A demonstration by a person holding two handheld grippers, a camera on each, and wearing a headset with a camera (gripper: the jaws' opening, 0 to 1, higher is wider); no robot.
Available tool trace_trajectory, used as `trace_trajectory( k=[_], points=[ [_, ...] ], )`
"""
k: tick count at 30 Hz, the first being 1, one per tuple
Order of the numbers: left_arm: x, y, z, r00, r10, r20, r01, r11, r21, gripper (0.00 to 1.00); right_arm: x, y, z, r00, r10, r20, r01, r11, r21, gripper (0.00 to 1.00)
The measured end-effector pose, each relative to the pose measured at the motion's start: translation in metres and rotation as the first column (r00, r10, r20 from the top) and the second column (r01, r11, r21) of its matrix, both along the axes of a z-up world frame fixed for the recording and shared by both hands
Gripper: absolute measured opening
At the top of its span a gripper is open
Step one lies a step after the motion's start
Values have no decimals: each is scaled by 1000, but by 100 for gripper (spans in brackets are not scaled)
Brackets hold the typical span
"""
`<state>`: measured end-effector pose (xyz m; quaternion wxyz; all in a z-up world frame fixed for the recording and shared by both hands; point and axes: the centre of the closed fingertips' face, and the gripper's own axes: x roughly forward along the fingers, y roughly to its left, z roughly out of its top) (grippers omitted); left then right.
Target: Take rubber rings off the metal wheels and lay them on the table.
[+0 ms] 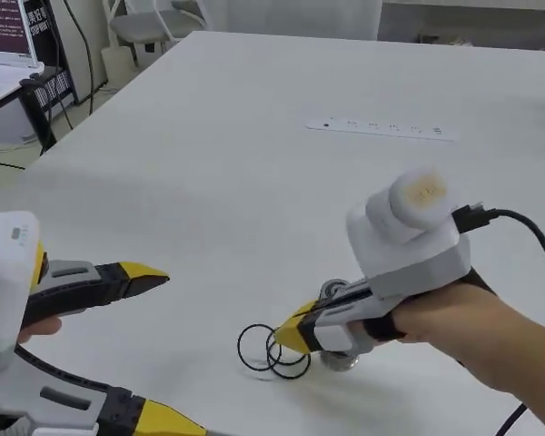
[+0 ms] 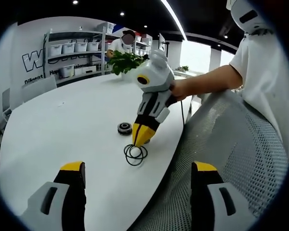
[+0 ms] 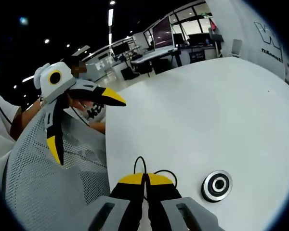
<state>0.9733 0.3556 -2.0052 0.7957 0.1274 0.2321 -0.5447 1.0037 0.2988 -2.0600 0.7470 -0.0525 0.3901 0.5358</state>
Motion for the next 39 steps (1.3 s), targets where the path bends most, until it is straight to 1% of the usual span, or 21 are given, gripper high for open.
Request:
trace_trajectory(
  k=[4,8,10,15,16,19,21,25,32,39],
  points=[
    [2,0,2,1000,7,7,-7,1000,-7,89,2,0,-4,1000,-14,0,14,1000,-8,0],
    [1,0,1,1000,3,3,-3,1000,-8,88,2,4,-6,1000,-21,10,22,1000,-10,0],
    [1,-1,2,1000,3,4,-2,1000,-12,89,2,4,-8,1000,-16,21,17,1000,-24,0],
    [2,-1,4,1000,10,7,-10,1000,-22,88,4,2,-15,998,-2,70,7,997,-79,0],
    [2,-1,4,1000,10,7,-10,1000,-22,88,3,2,-15,998,4,70,2,997,-83,0],
    [2,-1,4,1000,10,7,-10,1000,-22,88,3,2,-15,997,4,73,2,997,-82,0],
    [2,-2,4,1000,12,6,-12,1000,-26,88,3,3,-15,996,11,88,-3,996,-89,0],
    [3,-2,5,1000,16,8,-15,999,-30,86,2,5,-15,995,25,101,-15,995,-98,0],
    [4,-2,7,1000,23,13,-22,999,-38,86,2,5,-15,992,39,117,-27,994,-107,4],
    [4,-2,6,1000,25,11,-24,999,-39,86,7,2,-10,992,22,127,-10,995,-97,6]
  ],
)
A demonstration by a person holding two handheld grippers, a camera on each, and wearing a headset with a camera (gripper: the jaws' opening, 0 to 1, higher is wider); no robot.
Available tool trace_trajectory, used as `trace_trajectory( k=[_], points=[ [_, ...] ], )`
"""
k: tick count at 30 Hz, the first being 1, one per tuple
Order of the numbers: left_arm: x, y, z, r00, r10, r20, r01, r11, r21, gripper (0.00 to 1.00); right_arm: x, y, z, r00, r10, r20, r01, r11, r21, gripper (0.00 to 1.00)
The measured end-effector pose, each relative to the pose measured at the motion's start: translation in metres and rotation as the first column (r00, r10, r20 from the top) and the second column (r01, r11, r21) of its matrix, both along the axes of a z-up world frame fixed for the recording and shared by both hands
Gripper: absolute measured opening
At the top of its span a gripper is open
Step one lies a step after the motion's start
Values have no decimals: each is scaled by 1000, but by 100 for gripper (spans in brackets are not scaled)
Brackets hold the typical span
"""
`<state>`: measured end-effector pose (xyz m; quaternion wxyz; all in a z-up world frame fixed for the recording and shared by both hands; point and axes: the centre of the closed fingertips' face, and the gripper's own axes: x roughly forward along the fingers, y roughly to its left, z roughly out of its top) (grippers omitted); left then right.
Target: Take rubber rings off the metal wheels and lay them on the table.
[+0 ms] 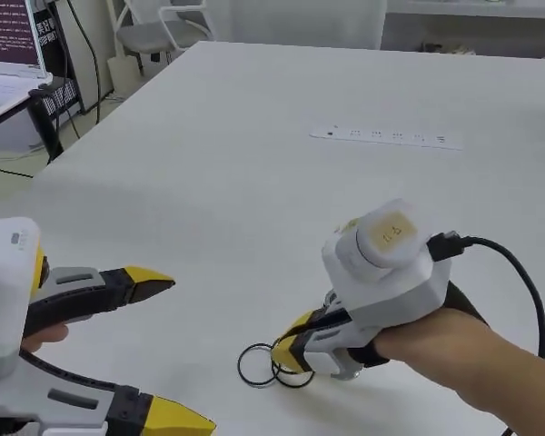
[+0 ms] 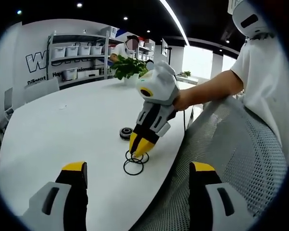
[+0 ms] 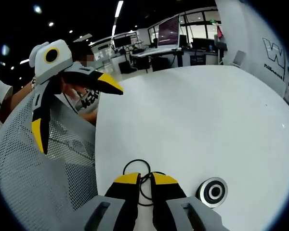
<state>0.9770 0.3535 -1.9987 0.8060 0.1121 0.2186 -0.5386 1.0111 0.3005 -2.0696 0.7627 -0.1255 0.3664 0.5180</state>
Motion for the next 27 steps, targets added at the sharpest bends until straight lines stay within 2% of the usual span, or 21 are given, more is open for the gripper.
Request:
trace_trajectory(
  k=[5,11,15,20,23,27],
  points=[
    [0,0,0,1000,0,-2,0,1000,2,85,7,-2,12,999,-29,16,28,999,32,7],
    [0,0,-1,1000,1,-4,-1,1000,4,85,18,-5,33,997,-72,40,67,993,96,9],
    [0,0,-2,1000,0,-5,0,1000,8,85,25,-6,52,993,-109,47,99,981,168,12],
    [-1,0,-2,1000,-4,-4,4,1000,18,85,34,-12,69,987,-147,68,128,966,227,15],
    [0,-2,1,999,-22,25,21,999,31,86,42,-21,78,981,-178,82,152,954,257,16],
    [-1,-2,5,999,-35,32,34,999,36,86,50,-33,85,971,-227,75,195,935,295,16]
  ],
)
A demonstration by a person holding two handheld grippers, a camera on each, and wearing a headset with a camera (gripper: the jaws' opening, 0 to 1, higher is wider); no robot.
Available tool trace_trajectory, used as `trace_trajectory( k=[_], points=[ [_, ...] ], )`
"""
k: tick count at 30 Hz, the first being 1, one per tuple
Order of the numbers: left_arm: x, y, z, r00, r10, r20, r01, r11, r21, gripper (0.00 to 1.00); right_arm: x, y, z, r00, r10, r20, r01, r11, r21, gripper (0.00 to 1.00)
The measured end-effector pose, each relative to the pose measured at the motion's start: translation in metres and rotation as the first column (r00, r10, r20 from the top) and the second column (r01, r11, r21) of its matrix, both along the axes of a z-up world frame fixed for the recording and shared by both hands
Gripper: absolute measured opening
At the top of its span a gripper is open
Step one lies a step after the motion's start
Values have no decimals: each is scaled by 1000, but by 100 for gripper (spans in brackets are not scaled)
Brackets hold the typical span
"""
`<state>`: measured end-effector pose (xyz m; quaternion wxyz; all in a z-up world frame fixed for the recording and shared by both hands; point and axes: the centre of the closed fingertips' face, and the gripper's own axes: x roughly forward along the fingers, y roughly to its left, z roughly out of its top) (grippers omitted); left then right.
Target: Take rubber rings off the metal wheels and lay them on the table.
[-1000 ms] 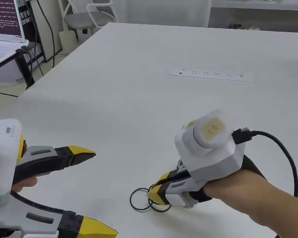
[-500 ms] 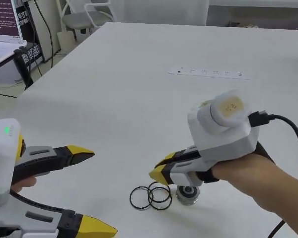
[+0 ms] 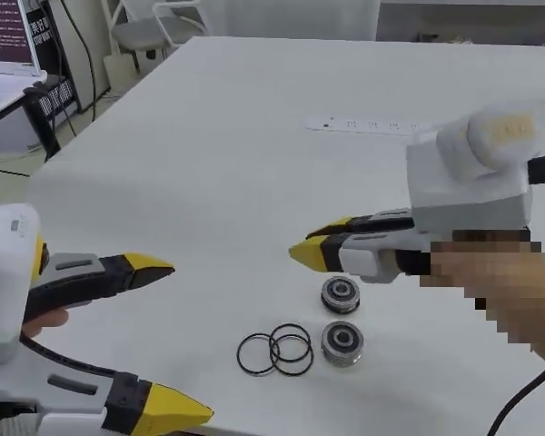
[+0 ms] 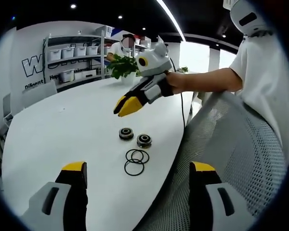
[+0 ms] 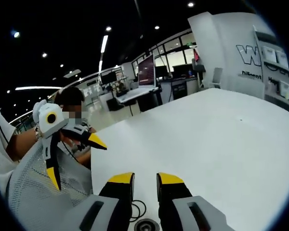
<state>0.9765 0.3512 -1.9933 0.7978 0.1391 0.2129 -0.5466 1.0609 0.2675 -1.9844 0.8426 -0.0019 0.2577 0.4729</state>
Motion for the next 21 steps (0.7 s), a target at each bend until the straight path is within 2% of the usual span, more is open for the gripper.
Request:
trace_trajectory(
  k=[4,10,13,15,21],
  points=[
    [1,-6,11,1000,-26,16,26,1000,-2,87,6,-13,1,999,-37,1,37,999,9,17],
    [9,-18,32,995,-80,64,80,997,7,87,11,-31,-11,997,-71,-7,71,997,-21,16],
    [18,-25,44,990,-101,101,99,995,18,87,13,-38,-19,996,-83,-18,82,996,-32,16],
    [25,-29,50,987,-108,120,106,994,19,87,13,-43,-29,995,-93,-46,91,995,-43,15],
    [39,-49,59,975,-148,165,141,989,51,84,12,-54,-48,991,-106,-85,100,992,-76,16]
  ],
)
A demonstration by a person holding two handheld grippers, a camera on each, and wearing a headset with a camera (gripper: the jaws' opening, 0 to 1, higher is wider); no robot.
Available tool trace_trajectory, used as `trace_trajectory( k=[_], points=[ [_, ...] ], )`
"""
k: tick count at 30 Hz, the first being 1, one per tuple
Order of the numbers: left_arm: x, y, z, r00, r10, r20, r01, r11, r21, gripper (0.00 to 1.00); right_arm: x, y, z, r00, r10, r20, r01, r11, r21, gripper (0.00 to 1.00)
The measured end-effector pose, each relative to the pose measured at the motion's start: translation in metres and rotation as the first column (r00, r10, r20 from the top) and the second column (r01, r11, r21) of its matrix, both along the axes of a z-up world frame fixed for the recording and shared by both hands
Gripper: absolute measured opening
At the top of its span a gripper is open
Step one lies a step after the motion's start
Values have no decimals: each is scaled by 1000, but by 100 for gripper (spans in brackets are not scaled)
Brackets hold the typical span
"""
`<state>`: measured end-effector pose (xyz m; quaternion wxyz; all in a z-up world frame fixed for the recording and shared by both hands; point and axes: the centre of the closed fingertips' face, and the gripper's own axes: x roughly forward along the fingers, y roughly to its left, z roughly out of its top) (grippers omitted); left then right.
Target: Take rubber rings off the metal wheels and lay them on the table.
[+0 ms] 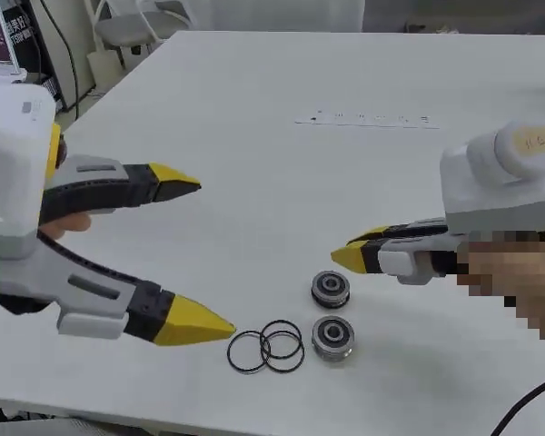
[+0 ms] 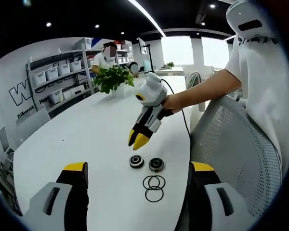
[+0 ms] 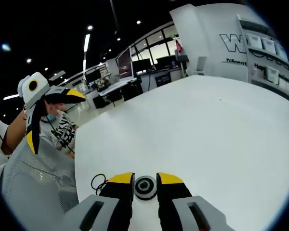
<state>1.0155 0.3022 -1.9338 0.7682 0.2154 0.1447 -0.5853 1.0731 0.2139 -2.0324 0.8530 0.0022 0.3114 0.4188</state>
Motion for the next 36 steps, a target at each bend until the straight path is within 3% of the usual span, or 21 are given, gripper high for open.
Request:
trace_trajectory(
  k=[11,18,28,36],
  points=[
    [25,-39,9,996,-74,39,76,996,-40,81,-9,-9,-27,998,52,-17,-54,995,-86,20],
    [38,-64,2,995,-95,40,97,993,-61,75,-11,-12,-39,996,87,-13,-88,987,-132,22],
    [50,-88,-32,995,-101,-1,100,993,-58,70,-15,-10,-46,992,122,-20,-123,981,-148,22],
    [51,-94,-67,993,-113,-28,113,994,-7,60,-16,-6,-49,989,149,-21,-151,974,-168,21]
  ],
)
